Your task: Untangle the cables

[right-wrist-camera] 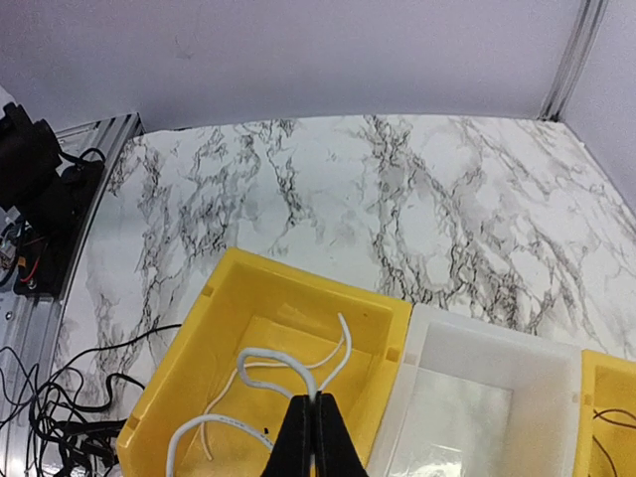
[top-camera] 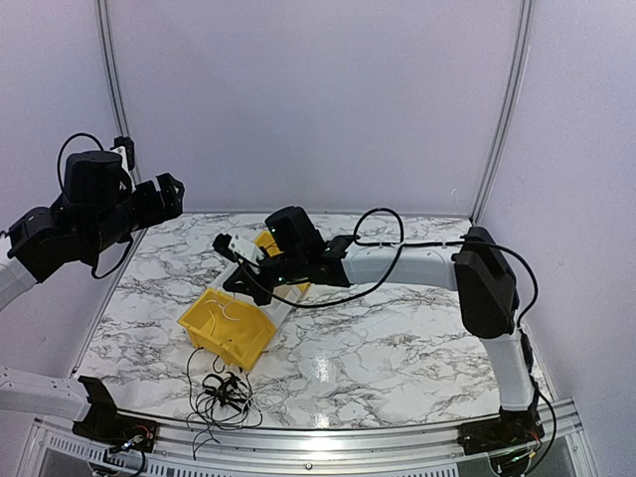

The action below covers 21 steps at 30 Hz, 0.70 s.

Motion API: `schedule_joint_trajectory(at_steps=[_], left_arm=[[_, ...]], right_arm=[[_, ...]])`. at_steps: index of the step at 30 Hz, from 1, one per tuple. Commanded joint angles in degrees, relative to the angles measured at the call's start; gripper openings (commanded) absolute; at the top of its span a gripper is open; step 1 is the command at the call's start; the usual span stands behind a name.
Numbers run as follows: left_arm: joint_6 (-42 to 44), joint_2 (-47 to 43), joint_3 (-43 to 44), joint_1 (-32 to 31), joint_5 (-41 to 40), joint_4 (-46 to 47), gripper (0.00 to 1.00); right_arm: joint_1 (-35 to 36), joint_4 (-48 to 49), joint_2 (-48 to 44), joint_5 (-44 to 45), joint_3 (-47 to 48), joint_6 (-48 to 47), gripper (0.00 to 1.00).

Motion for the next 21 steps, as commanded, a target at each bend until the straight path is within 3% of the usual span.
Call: schedule_joint_trajectory(at_steps=[1, 7, 15, 21], left_arm=[[0.8, -2.5, -2.2, 0.4, 0.8, 1.6, 0.99], [0.5, -4.1, -4.3, 0.4, 2.1, 1.3, 0.99], [-0.3, -4.1, -5.9, 0.4, 4.9, 0.9, 0.99], [0.0, -3.4, -7.8, 0.4, 9.1, 0.9, 0.99]], right_arm=[[0.8, -0.9, 2.3, 0.8, -0.3, -1.1, 0.0], [1.9, -1.5, 4.8, 4.1, -0.4, -3.6, 0.01], [2.4, -2.9, -2.2, 7.8, -4.9, -8.9, 0.37], [2.2, -3.8, -14.2, 8.7, -16.7, -13.3, 0.4]])
